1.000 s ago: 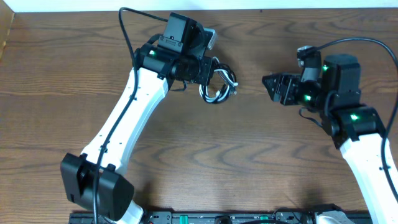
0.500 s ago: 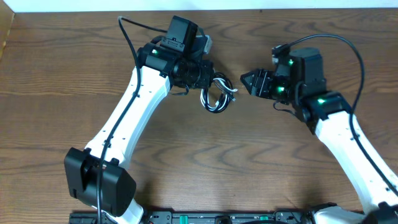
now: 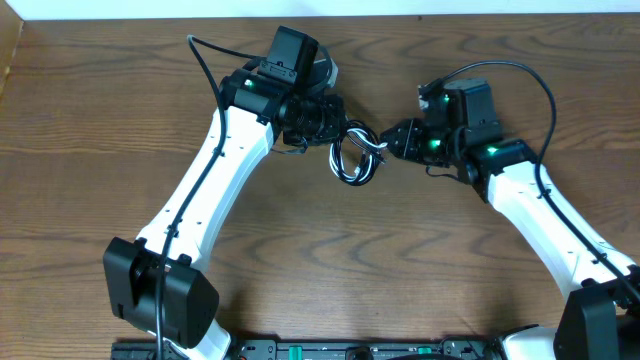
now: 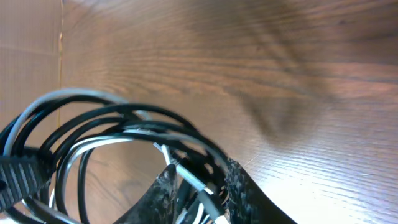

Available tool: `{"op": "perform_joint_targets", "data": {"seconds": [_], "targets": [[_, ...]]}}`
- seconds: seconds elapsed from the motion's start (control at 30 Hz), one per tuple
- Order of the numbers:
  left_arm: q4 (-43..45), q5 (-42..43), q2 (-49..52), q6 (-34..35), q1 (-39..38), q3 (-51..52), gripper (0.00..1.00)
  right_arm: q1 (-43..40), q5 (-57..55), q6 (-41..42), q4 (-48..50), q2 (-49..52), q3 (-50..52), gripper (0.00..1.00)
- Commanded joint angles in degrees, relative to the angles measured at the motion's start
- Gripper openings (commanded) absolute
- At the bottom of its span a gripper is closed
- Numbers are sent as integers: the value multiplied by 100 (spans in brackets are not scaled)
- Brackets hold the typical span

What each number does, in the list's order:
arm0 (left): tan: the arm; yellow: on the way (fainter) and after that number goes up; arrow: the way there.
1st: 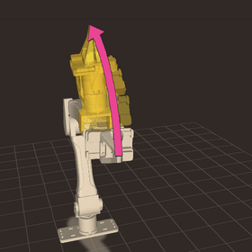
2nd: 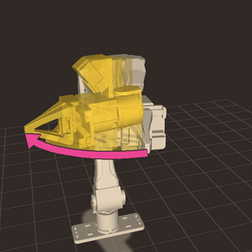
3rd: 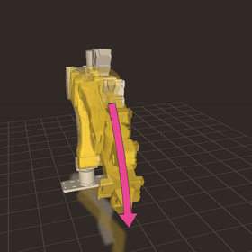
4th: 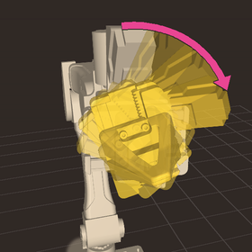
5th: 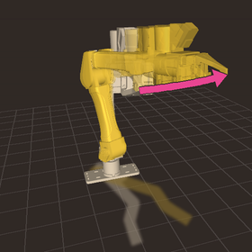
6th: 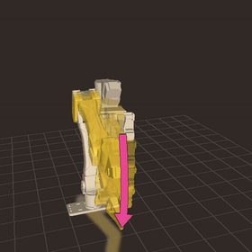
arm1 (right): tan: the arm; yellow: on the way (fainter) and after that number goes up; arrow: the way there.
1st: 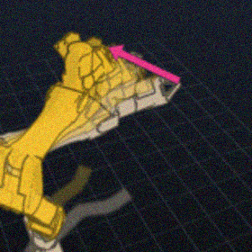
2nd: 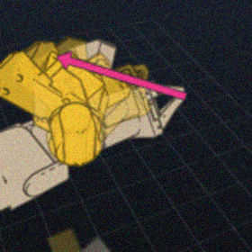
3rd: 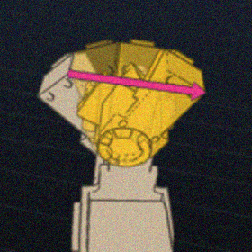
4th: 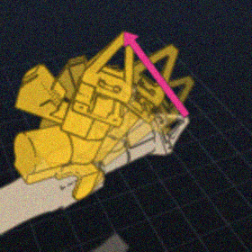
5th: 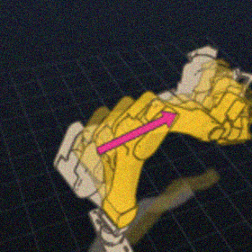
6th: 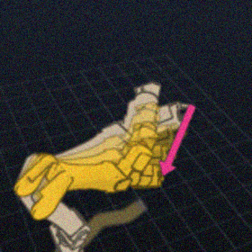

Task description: Untangle cables

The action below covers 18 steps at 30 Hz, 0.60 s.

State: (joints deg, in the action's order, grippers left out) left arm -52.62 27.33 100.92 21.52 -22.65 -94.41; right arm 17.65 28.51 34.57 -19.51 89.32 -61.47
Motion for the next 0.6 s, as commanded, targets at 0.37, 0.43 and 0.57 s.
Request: {"op": "perform_joint_targets", "data": {"seconds": [0.37, 0.43, 0.57], "targets": [[-15, 1003, -7, 693, -4, -9, 8, 273, 101, 138, 354, 603, -96, 17], [13, 1169, -7, 693, -4, -9, 7, 289, 269, 181, 531, 645, -96, 15], [48, 1235, -7, 782, -4, -9, 8, 387, 494, 221, 710, 669, -96, 14]]}}
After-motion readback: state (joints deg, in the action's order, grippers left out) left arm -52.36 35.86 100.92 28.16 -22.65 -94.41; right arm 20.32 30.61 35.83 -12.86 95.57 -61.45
